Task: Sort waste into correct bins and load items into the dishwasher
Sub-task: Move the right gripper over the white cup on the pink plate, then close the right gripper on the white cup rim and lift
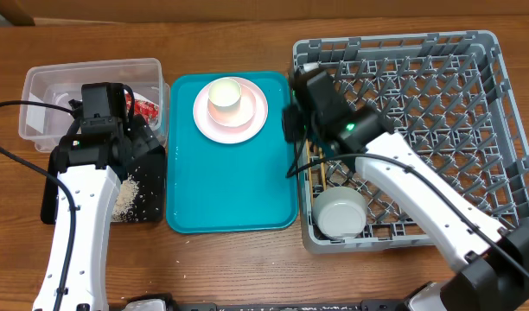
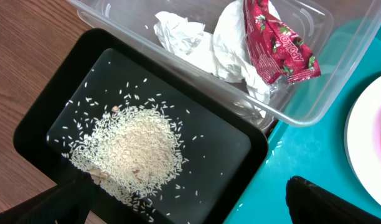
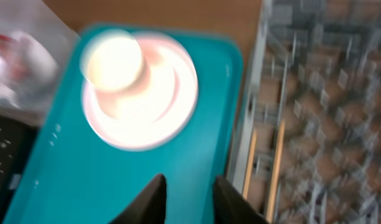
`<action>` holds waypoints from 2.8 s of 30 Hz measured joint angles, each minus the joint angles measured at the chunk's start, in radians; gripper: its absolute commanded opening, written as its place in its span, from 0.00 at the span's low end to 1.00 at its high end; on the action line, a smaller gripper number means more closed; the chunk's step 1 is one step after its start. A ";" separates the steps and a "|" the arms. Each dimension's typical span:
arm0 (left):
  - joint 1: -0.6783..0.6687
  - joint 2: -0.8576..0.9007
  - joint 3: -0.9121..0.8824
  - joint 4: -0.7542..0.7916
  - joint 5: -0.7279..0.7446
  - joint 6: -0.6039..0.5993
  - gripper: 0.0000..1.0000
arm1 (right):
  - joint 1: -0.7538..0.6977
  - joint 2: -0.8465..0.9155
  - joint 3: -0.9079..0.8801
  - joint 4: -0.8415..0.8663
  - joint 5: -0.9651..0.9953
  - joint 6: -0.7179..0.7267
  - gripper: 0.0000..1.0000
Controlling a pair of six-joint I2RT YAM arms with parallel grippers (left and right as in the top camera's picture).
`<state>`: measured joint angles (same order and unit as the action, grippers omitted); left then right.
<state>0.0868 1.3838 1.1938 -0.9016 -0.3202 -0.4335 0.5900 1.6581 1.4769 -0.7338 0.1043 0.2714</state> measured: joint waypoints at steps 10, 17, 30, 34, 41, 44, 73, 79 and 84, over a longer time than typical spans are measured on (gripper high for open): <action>0.000 0.000 0.000 0.000 0.000 0.000 1.00 | 0.006 0.008 0.095 0.310 -0.079 -0.118 0.49; 0.000 0.000 0.000 0.000 0.000 0.000 1.00 | 0.103 0.212 0.108 0.495 -0.126 -0.306 0.52; 0.000 0.000 0.000 0.000 0.000 0.000 1.00 | 0.163 0.460 0.106 0.549 -0.072 -0.576 0.52; 0.000 0.000 0.000 0.000 0.000 0.000 1.00 | 0.161 0.460 0.106 0.570 -0.055 -0.599 0.52; 0.000 0.000 0.000 0.000 0.000 0.000 1.00 | 0.154 0.466 0.106 0.612 -0.045 -0.642 0.52; 0.000 0.000 0.000 0.000 0.000 0.000 1.00 | 0.154 0.481 0.106 0.610 -0.045 -0.651 0.51; 0.000 0.000 0.000 -0.001 0.000 0.000 1.00 | 0.150 0.507 0.106 0.512 -0.045 -0.663 0.04; 0.000 0.000 0.000 0.000 0.000 0.000 1.00 | 0.149 0.491 0.106 0.504 -0.044 -0.615 0.04; 0.000 0.000 0.000 -0.001 0.000 0.000 1.00 | 0.149 0.393 0.106 0.485 -0.045 -0.553 0.04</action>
<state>0.0868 1.3838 1.1938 -0.9024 -0.3202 -0.4335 0.7391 2.0506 1.5826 -0.2485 0.0597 -0.2817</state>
